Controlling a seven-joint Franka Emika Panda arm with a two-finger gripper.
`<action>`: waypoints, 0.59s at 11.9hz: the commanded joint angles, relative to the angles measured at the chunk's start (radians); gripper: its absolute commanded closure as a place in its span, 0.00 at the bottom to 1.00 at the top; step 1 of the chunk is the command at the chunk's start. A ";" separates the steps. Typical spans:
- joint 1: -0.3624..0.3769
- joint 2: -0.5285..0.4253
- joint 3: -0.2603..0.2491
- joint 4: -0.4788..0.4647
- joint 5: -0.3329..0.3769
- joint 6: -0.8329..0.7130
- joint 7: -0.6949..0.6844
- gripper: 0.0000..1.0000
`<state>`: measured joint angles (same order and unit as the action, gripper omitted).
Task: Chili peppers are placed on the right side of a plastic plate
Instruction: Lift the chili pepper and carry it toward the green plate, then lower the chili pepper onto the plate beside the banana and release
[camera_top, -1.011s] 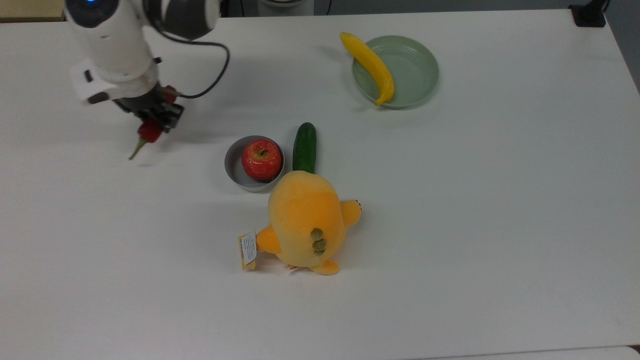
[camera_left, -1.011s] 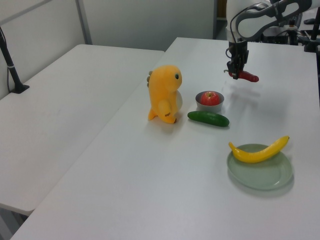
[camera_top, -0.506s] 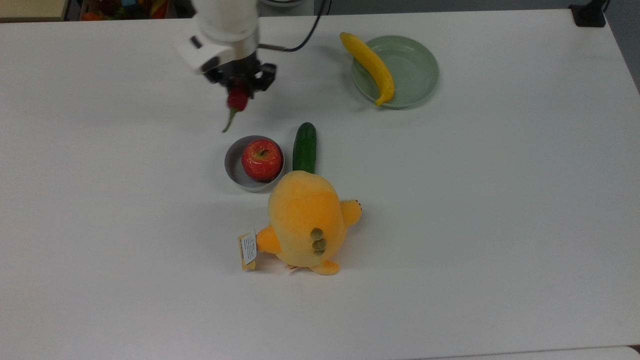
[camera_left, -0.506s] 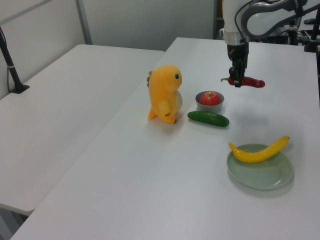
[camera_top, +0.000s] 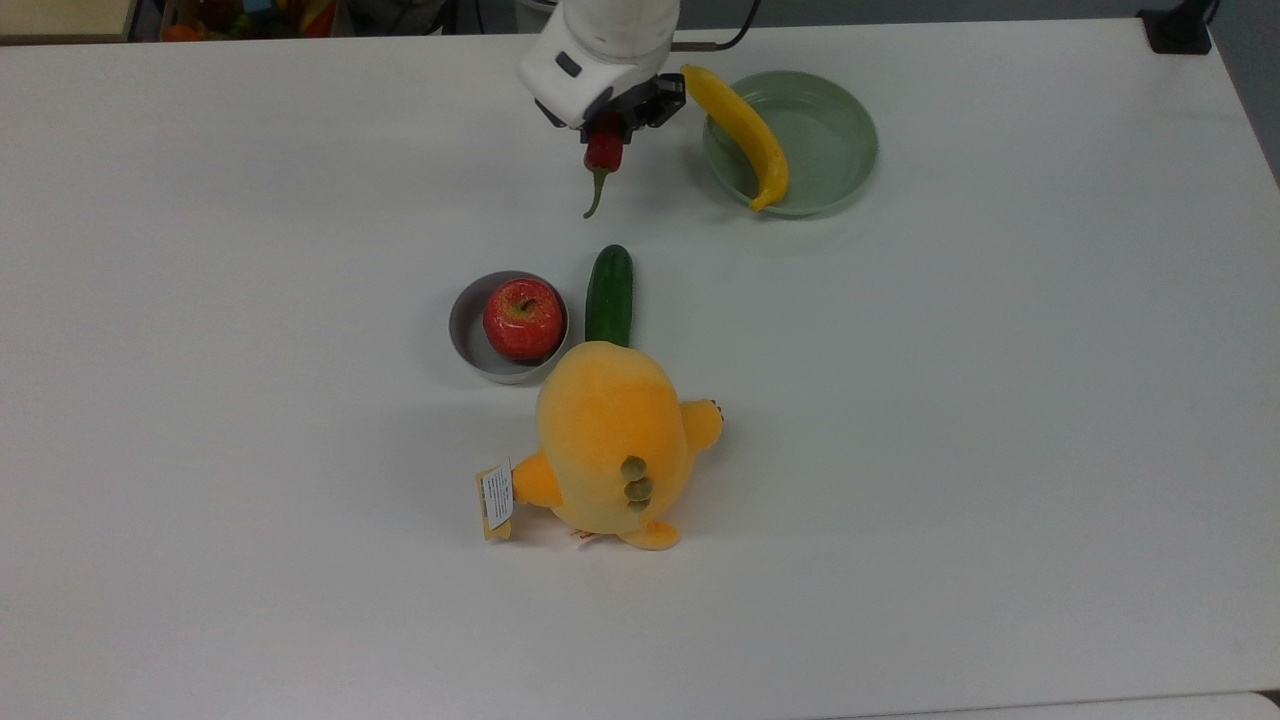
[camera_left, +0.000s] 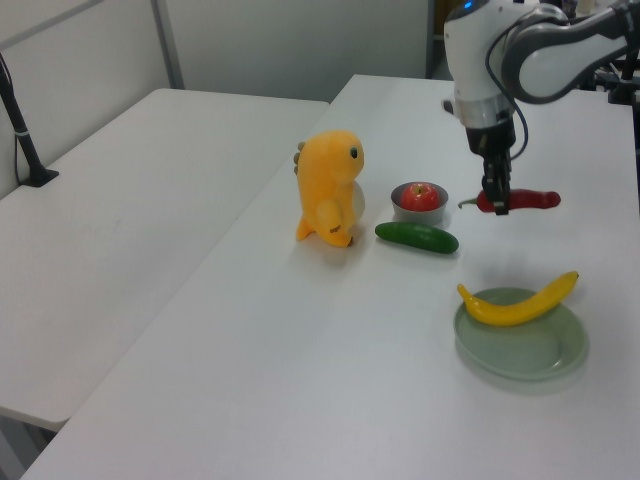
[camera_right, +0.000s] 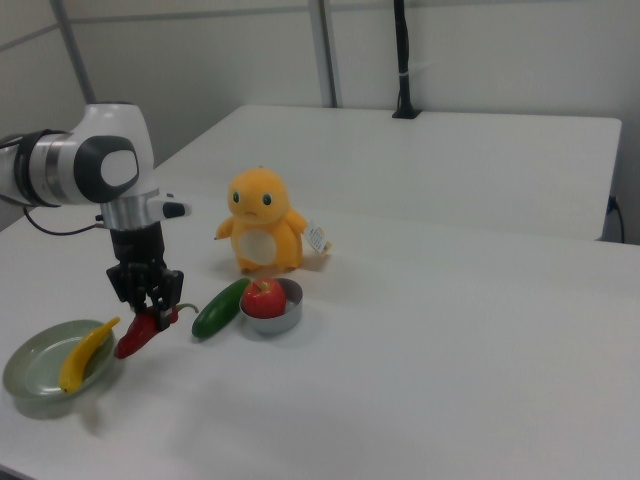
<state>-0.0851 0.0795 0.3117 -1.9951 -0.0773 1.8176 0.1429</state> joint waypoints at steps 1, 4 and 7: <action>0.051 0.003 -0.014 -0.060 0.014 -0.014 0.003 0.63; 0.071 0.058 0.000 -0.060 0.013 -0.001 0.003 0.63; 0.083 0.100 0.023 -0.056 0.005 0.017 0.030 0.63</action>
<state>-0.0191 0.1603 0.3277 -2.0533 -0.0773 1.8180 0.1464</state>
